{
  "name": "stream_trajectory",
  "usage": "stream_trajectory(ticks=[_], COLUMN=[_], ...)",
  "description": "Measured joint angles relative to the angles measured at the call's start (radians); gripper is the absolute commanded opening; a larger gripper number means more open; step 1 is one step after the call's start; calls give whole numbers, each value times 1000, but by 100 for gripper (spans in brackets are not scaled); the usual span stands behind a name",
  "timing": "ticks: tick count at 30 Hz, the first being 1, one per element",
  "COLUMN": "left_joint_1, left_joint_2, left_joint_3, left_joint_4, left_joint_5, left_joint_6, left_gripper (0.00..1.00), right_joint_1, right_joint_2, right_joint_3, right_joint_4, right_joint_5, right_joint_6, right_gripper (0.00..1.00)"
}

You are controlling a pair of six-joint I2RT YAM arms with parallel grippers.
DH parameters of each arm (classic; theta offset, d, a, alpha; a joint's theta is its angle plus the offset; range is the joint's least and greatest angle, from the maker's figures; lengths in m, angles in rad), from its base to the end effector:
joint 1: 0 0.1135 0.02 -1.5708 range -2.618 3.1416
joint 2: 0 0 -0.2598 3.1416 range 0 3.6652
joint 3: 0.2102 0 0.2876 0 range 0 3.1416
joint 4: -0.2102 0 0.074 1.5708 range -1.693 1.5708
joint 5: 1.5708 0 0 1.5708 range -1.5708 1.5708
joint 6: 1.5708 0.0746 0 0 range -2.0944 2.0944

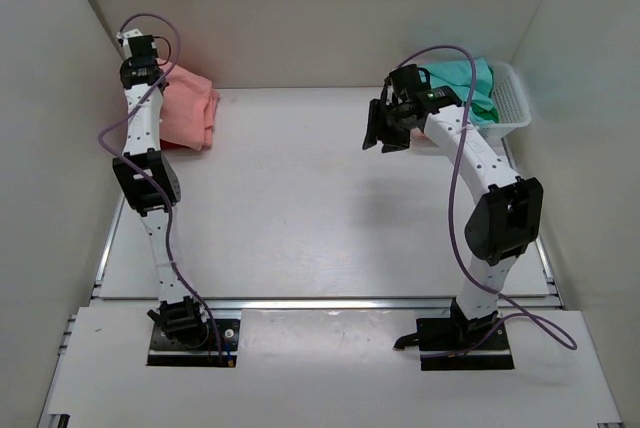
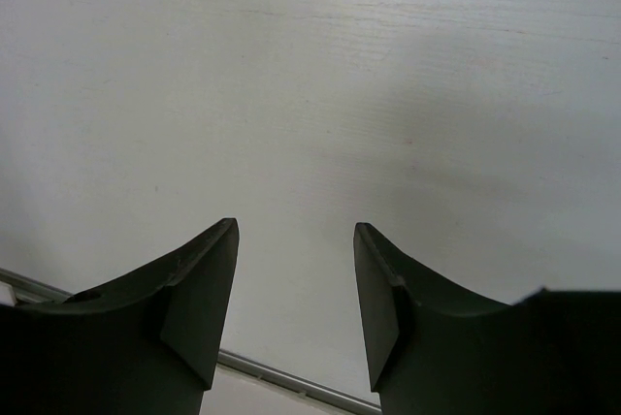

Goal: Fold and stack the t-shirts
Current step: Put the neatly folded tshirt into the corner of the board with the left arm

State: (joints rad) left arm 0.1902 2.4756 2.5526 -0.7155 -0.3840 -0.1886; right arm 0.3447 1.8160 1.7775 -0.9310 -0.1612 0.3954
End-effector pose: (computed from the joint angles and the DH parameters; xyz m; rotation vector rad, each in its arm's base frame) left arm 0.5987 0.1437 0.2702 -0.6189 2.0979 0.4240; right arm 0.4194 0.1633 0.2929 0.0008 2.5964 0.4865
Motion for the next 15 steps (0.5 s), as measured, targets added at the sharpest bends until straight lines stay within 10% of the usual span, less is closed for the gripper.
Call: stream_trajectory(ticks=[15], left_joint_1=[76], left_joint_2=[106], left_joint_3=[0], left_joint_4=[34], left_joint_5=[-1], left_joint_6=[-68], left_gripper=[3], right_joint_1=[-5], right_joint_2=[111], right_joint_3=[117], right_joint_4=[-55], right_joint_5=[7], right_joint_6=[-23], right_gripper=[49])
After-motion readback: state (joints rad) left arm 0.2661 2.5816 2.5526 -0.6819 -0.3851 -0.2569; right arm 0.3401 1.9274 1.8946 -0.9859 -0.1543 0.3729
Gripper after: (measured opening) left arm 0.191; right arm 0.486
